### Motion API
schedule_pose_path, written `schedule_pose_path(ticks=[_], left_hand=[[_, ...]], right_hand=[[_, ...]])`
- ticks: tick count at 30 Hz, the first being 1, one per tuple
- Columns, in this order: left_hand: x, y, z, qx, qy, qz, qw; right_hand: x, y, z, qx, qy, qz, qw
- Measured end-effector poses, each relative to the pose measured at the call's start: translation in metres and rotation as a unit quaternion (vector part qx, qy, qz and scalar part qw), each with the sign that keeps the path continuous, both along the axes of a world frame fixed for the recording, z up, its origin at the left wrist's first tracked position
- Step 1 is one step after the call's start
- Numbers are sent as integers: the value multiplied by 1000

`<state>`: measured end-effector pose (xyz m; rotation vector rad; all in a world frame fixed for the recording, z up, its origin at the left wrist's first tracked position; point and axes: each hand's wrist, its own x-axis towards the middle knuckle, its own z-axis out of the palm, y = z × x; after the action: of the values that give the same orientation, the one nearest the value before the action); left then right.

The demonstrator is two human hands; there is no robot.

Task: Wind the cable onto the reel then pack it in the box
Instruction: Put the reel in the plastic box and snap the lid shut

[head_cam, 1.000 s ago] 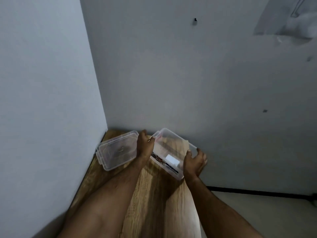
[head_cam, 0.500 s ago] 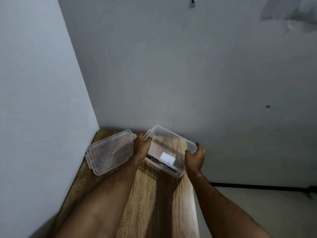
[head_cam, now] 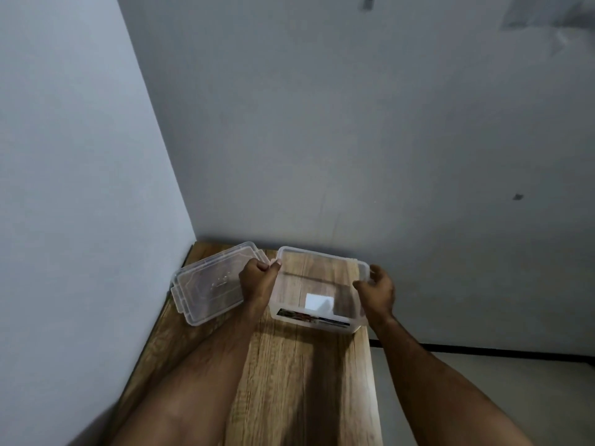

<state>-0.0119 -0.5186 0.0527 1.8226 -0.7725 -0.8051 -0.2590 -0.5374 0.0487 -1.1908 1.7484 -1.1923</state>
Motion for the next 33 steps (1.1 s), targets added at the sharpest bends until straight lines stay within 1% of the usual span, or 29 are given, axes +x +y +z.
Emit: schedule_pose_path(ticks=[4,11,14,21,30,33], left_hand=[[-4,10,-4,-9,56,-20,998],[-10,38,-5,-3,67,-38,997],[-14,61,-1,-19,74,-37,996],[-15,120,6,-35,71,-29,996],[-22,203,11,-34,34,-17,999],[-24,228,6,-30,26,-27,999]], right_hand=[[-4,7,-1,-3,-3,21,1000],[-13,35,-5,6,-14,30,999],[-14,54,-1,8,-21,37,999],[-12,108,8,8,-27,41,999],[-20,176,7,29,-26,68,997],[-23,199,5,30,-21,71,997]])
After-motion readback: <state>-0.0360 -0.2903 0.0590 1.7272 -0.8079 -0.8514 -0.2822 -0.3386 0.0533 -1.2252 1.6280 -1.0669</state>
